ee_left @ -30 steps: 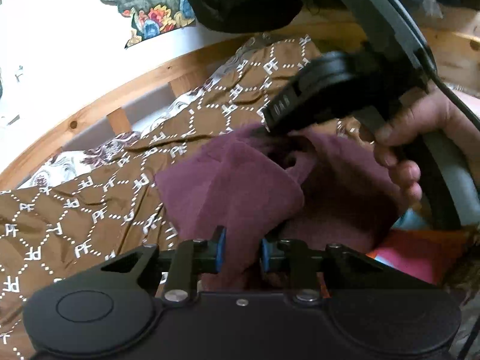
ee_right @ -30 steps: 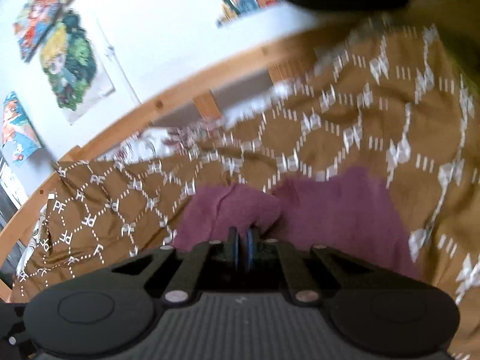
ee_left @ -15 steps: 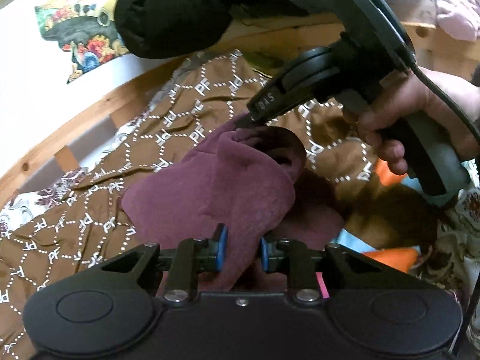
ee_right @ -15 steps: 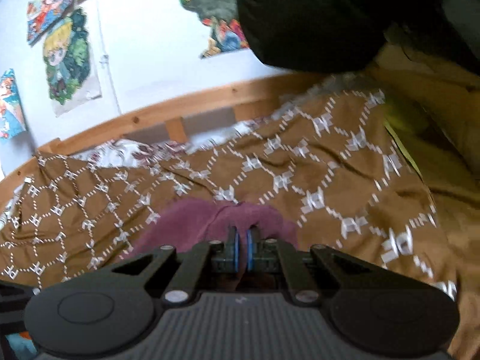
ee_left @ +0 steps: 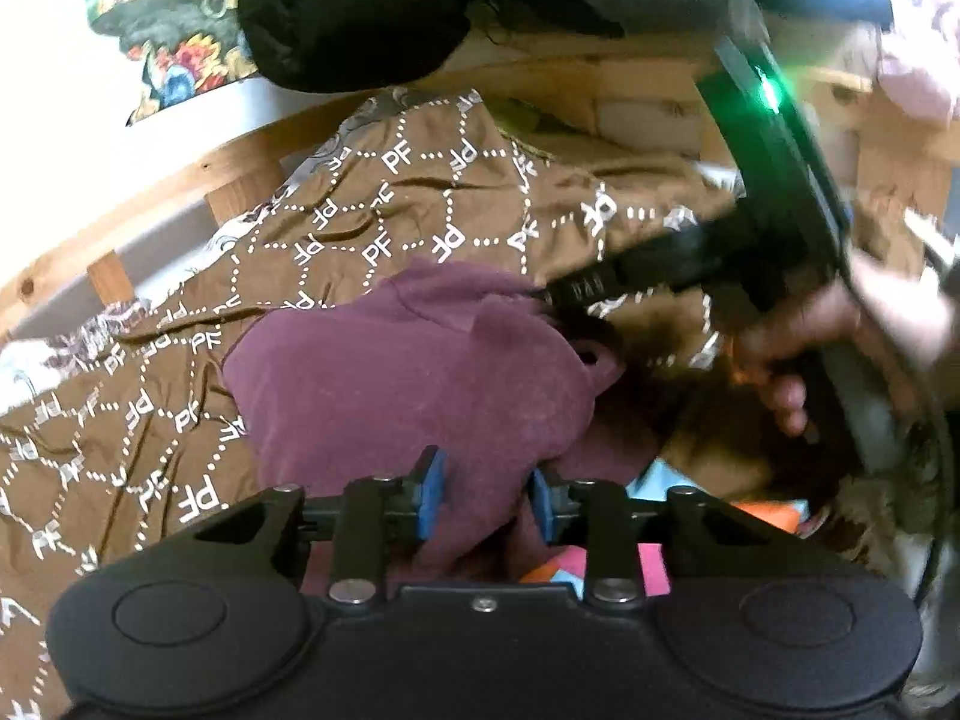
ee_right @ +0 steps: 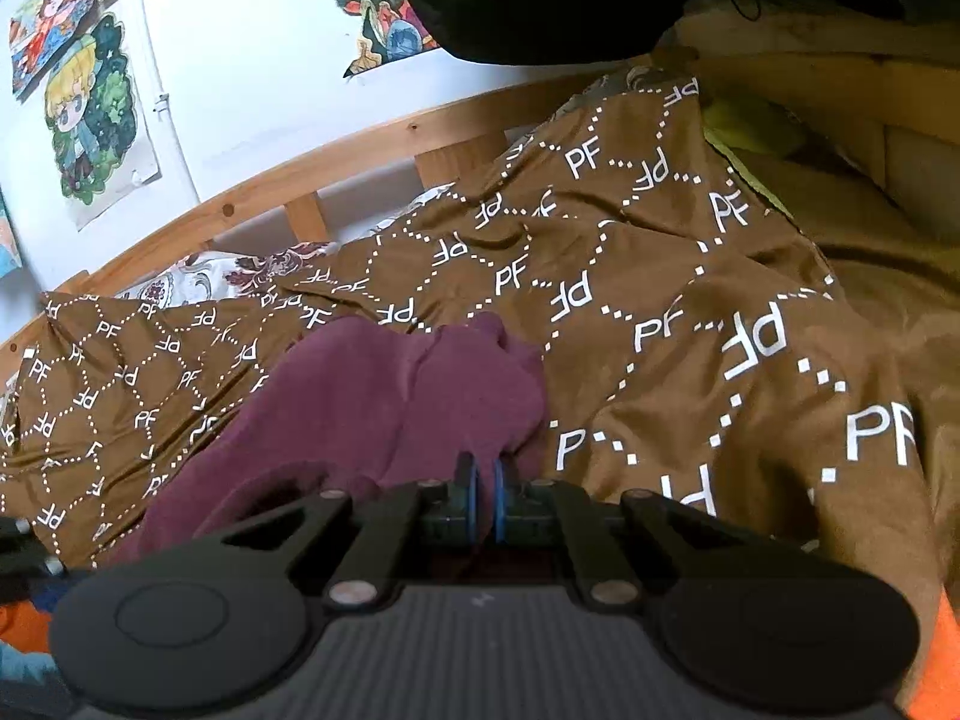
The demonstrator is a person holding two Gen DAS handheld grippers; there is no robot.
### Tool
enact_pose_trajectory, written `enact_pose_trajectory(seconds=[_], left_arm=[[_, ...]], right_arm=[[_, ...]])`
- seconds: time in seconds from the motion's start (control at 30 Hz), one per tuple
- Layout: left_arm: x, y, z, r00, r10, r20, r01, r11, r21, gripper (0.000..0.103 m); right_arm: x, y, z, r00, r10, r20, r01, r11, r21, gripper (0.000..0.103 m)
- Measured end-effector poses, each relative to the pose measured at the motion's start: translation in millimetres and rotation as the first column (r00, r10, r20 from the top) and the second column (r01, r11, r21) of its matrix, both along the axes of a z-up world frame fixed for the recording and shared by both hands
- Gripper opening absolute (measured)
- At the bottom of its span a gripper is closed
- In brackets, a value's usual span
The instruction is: Fold small clothes
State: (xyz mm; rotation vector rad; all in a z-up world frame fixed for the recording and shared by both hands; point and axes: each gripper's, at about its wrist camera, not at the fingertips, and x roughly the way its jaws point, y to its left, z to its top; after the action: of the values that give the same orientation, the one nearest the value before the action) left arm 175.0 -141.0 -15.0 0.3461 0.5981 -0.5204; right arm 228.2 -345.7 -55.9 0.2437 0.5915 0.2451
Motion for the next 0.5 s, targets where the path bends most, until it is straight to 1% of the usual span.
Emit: enact_pose_trajectory(seconds=[0.03,0.07,0.1,0.13,0.17,0.2,0.23,0.3,0.33,0.4,0.5], left_arm=[[0,4,3,1.0,0.003,-0.007,-0.003,1.0,-0.027,0.041],[-1,8,6,1.0,0.009,-0.009,-0.01,0.999,-0.051,0.05],[-3,13,9,1.0,0.022,-0.004,-0.022,0.997,-0.079,0.065],[-6,19,13,0.999,0.04,0.013,-0.038,0.993,-0.11,0.074],[-10,24,16,0.998,0.056,0.034,-0.051,0.99,-0.133,0.087],[-13,29,19,0.996,0.071,0.056,-0.062,0.987,-0.149,0.089],[-16,33,22,0.994,0.082,0.07,-0.07,0.985,-0.157,0.089],[-14,38,25,0.991,0.112,0.071,-0.1,0.983,-0.153,0.09],[-10,40,24,0.988,0.144,0.063,-0.134,0.981,-0.143,0.09],[2,46,22,0.978,0.208,0.025,-0.202,0.969,-0.145,0.092],[18,59,17,0.952,0.296,-0.075,-0.305,0.932,-0.194,0.092]], right_arm=[[-1,0,-1,1.0,-0.001,0.003,0.001,1.0,-0.005,0.006],[-3,1,-2,1.0,-0.004,0.005,0.004,1.0,-0.009,0.006],[-4,2,-3,1.0,-0.008,0.005,0.008,1.0,-0.012,0.006],[-5,1,-5,1.0,-0.009,0.007,0.009,1.0,-0.011,0.006],[-7,0,-6,1.0,-0.009,0.009,0.009,1.0,-0.009,0.006],[-8,-1,-7,1.0,-0.009,0.011,0.009,1.0,-0.008,0.006],[-9,-2,-8,1.0,-0.011,0.012,0.011,1.0,-0.008,0.006],[-10,-4,-9,1.0,-0.012,0.01,0.012,1.0,-0.004,0.006],[-10,-4,-10,1.0,-0.013,0.012,0.013,1.0,-0.006,0.006],[-11,-1,-9,1.0,-0.012,0.022,0.013,1.0,-0.026,0.006],[-14,3,-10,0.999,-0.006,0.038,0.008,0.998,-0.059,0.006]])
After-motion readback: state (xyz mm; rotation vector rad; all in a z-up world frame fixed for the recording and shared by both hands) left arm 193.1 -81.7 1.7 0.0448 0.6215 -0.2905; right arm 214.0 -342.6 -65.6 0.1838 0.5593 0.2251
